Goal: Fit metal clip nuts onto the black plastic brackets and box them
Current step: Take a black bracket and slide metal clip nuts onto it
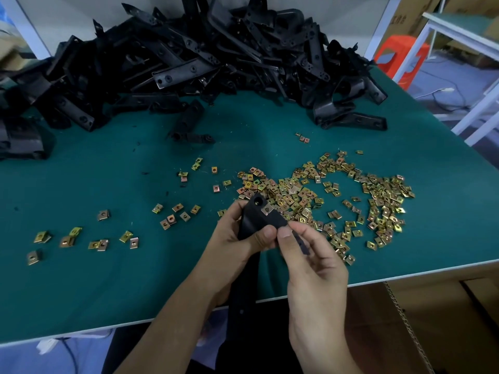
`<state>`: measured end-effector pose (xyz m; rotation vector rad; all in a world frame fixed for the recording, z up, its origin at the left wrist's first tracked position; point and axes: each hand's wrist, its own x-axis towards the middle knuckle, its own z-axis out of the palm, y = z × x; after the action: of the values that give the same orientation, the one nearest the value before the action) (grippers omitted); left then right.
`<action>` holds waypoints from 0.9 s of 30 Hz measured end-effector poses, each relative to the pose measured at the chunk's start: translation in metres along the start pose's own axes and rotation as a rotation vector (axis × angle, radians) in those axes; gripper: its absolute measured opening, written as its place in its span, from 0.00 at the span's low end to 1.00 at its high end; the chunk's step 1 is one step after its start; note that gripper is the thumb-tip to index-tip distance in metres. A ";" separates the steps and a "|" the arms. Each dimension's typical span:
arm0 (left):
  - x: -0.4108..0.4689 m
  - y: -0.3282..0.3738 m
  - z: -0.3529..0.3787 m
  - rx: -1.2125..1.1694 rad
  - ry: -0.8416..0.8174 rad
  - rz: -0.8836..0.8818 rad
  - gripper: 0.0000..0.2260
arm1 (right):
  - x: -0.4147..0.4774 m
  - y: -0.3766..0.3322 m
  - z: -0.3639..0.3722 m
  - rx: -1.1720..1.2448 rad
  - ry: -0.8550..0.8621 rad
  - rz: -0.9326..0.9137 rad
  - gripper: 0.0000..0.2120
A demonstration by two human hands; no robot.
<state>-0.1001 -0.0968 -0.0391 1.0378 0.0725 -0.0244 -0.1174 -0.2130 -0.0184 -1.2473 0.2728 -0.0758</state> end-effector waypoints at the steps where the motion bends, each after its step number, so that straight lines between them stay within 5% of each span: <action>1: 0.000 0.000 0.000 -0.015 -0.005 -0.015 0.15 | -0.001 0.000 -0.001 -0.011 -0.014 -0.010 0.10; 12: 0.003 0.004 0.026 -0.076 -0.114 -0.084 0.24 | -0.009 -0.016 -0.028 -0.297 -0.014 -0.291 0.15; 27: 0.018 -0.055 0.192 -0.085 -0.423 -0.250 0.18 | 0.002 -0.083 -0.160 -0.250 0.468 -0.470 0.13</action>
<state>-0.0753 -0.2898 0.0098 0.9152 -0.1807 -0.4625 -0.1471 -0.3876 0.0136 -1.5152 0.3952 -0.7641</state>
